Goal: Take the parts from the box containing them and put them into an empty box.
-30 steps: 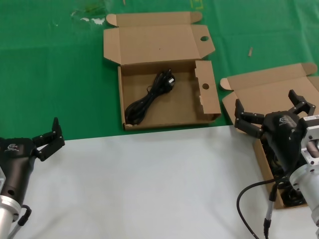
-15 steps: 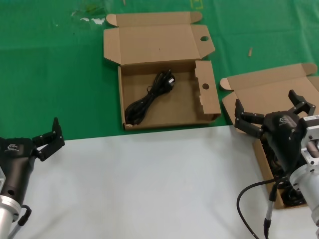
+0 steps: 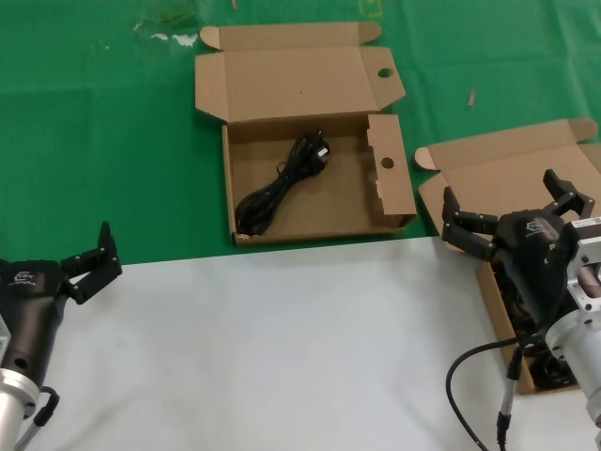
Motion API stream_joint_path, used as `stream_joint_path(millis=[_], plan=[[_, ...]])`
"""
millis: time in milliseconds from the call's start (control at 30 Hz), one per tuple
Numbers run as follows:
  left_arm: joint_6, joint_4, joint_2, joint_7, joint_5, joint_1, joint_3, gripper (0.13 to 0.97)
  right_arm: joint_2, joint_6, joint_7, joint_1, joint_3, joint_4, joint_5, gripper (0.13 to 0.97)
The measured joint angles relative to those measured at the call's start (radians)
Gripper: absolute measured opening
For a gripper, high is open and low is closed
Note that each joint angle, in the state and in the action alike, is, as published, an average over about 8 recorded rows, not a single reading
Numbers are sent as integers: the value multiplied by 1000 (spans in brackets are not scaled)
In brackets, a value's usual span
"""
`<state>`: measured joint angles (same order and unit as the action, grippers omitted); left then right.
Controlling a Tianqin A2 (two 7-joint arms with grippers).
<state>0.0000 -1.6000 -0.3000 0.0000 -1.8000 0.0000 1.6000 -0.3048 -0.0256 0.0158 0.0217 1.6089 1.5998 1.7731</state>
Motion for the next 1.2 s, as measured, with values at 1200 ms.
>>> stream_joint_path(millis=[1200], plan=[[0, 0, 0, 0, 0, 0, 0, 966, 0, 0, 0, 0, 0, 0, 0, 966]])
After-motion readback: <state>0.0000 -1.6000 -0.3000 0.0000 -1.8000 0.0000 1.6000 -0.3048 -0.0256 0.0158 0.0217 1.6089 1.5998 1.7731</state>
